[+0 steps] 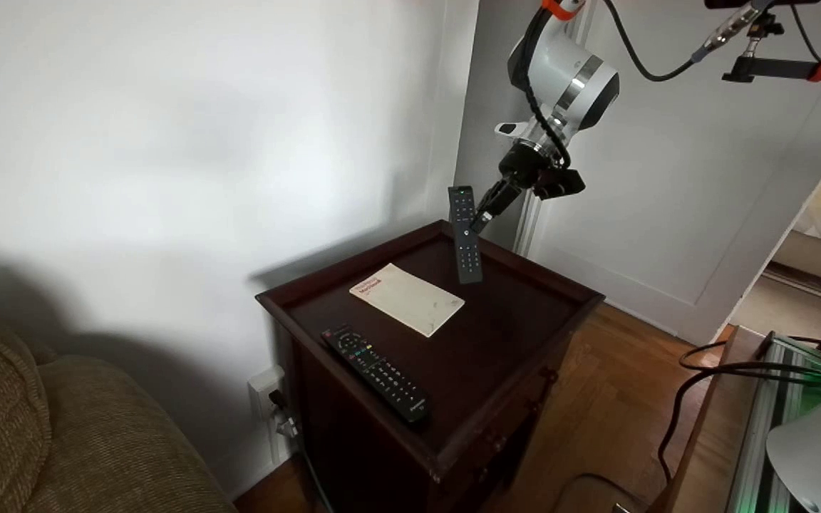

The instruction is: Turn over the remote

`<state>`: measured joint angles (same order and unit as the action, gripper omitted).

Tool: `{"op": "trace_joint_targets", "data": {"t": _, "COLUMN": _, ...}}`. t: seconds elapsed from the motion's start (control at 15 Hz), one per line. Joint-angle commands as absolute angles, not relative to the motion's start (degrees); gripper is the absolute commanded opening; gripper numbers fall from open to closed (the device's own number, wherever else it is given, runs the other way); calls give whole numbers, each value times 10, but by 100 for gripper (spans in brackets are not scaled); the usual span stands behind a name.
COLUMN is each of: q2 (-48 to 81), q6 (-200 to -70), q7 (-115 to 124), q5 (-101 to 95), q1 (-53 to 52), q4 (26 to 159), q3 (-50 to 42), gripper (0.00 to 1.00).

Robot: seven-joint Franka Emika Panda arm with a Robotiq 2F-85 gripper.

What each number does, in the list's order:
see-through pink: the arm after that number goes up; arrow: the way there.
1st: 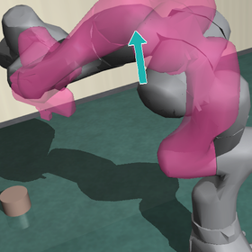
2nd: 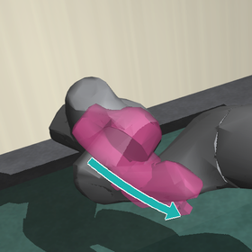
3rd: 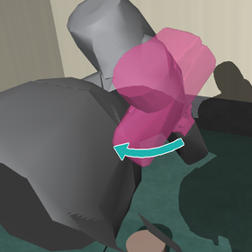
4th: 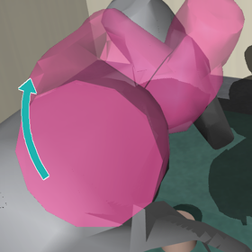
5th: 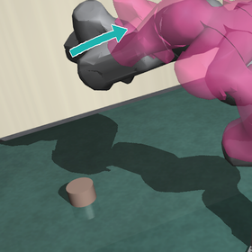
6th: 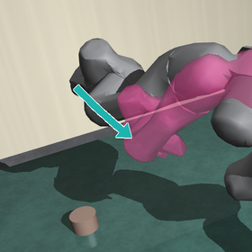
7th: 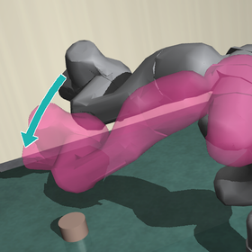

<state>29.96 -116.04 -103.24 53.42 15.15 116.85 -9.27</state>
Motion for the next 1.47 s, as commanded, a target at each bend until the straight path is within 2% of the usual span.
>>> {"op": "trace_joint_targets", "data": {"t": 0.0, "q2": 356, "q6": -1134, "q7": -922, "q5": 492, "q1": 163, "q4": 1111, "q3": -97, "gripper": 6}}
{"op": "trace_joint_targets", "data": {"t": 0.53, "q2": 468, "q6": -1081, "q7": -755, "q5": 419, "q1": 181, "q4": 987, "q3": -81, "gripper": 6}}
{"op": "trace_joint_targets", "data": {"t": 1.07, "q2": 521, "q6": -1070, "q7": -642, "q5": 347, "q1": 188, "q4": 905, "q3": -62, "gripper": 6}}
{"op": "trace_joint_targets", "data": {"t": 1.13, "q2": 526, "q6": -1068, "q7": -634, "q5": 340, "q1": 191, "q4": 897, "q3": -58, "gripper": 30}}
{"op": "trace_joint_targets", "data": {"t": 1.2, "q2": 530, "q6": -1066, "q7": -626, "q5": 331, "q1": 193, "q4": 891, "q3": -55, "gripper": 49}}
{"op": "trace_joint_targets", "data": {"t": 1.4, "q2": 543, "q6": -1069, "q7": -617, "q5": 306, "q1": 202, "q4": 873, "q3": -45, "gripper": 71}}
